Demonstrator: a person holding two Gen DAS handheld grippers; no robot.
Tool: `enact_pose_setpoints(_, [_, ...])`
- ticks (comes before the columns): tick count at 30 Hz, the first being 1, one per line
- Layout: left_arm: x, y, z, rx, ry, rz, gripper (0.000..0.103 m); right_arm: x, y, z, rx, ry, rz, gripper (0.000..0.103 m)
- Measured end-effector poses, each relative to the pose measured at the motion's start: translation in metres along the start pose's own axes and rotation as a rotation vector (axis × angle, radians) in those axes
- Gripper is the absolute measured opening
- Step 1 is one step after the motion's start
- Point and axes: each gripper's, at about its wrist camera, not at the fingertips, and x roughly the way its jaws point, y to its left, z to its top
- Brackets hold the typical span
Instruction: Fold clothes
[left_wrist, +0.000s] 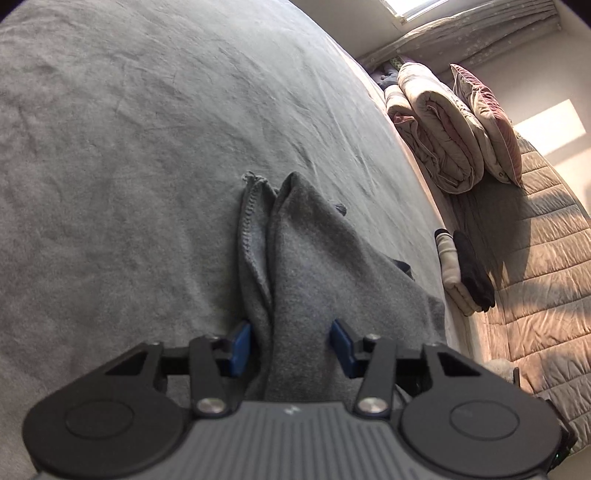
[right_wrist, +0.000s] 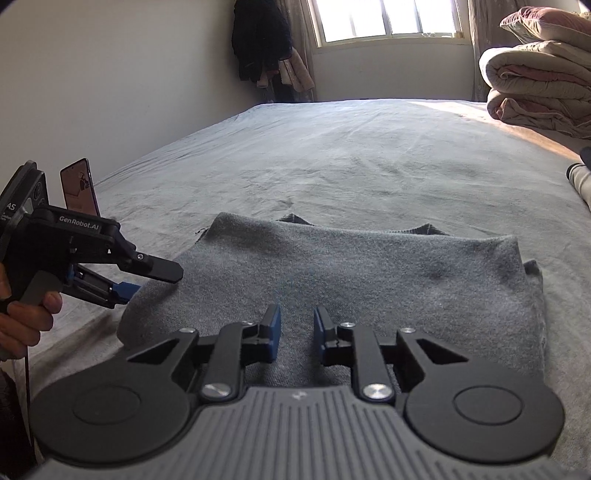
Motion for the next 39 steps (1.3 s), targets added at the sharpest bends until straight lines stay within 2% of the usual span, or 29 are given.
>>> enact_pose_setpoints(4, [-0.004, -0.01, -0.002, 0.019, -0.021, -0.014, 0.019, 0.008, -0.005, -0.004, 0.034, 0.054, 0.022, 0.017])
enact_pose_setpoints(10, [-0.02, -0.043, -0.004, 0.082, -0.075, -0.089, 0.019, 0.001, -0.027, 0.005, 0.205, 0.067, 0.093, 0.017])
enact_pose_setpoints(11, [-0.02, -0.049, -0.004, 0.092, -0.078, -0.1, 0.019, -0.001, -0.032, 0.006, 0.237, 0.065, 0.105, 0.019])
enact_pose_setpoints(12, [-0.02, -0.055, -0.004, 0.102, -0.081, -0.112, 0.019, -0.003, -0.036, 0.008, 0.268, 0.064, 0.118, 0.026])
enact_pose_setpoints(14, [-0.017, -0.068, -0.005, 0.122, -0.086, -0.133, 0.019, -0.007, -0.045, 0.01, 0.332, 0.061, 0.143, 0.029])
enact_pose_setpoints(16, [-0.011, -0.081, -0.005, 0.143, -0.087, -0.147, 0.019, -0.011, -0.053, 0.013, 0.396, 0.057, 0.168, 0.041])
enact_pose_setpoints(24, [0.027, -0.131, -0.02, 0.255, -0.066, -0.179, 0.02, -0.033, -0.108, 0.011, 0.734, 0.009, 0.227, 0.048])
enact_pose_setpoints(29, [0.053, -0.138, -0.04, 0.308, -0.01, -0.243, 0.027, -0.048, -0.136, 0.0, 0.922, -0.02, 0.25, 0.049])
enact_pose_setpoints(32, [0.061, -0.135, -0.05, 0.308, 0.047, -0.316, 0.038, -0.054, -0.146, -0.006, 1.012, -0.038, 0.26, 0.051])
enact_pose_setpoints(34, [0.055, -0.135, -0.051, 0.33, 0.047, -0.345, 0.048, -0.057, -0.146, -0.008, 1.032, -0.04, 0.26, 0.053])
enact_pose_setpoints(36, [0.049, -0.136, -0.053, 0.351, 0.047, -0.374, 0.051, -0.059, -0.145, -0.01, 1.045, -0.041, 0.258, 0.053])
enact_pose_setpoints(39, [0.041, -0.13, -0.048, 0.339, 0.067, -0.349, 0.051, -0.064, -0.141, -0.008, 1.036, -0.038, 0.26, 0.054])
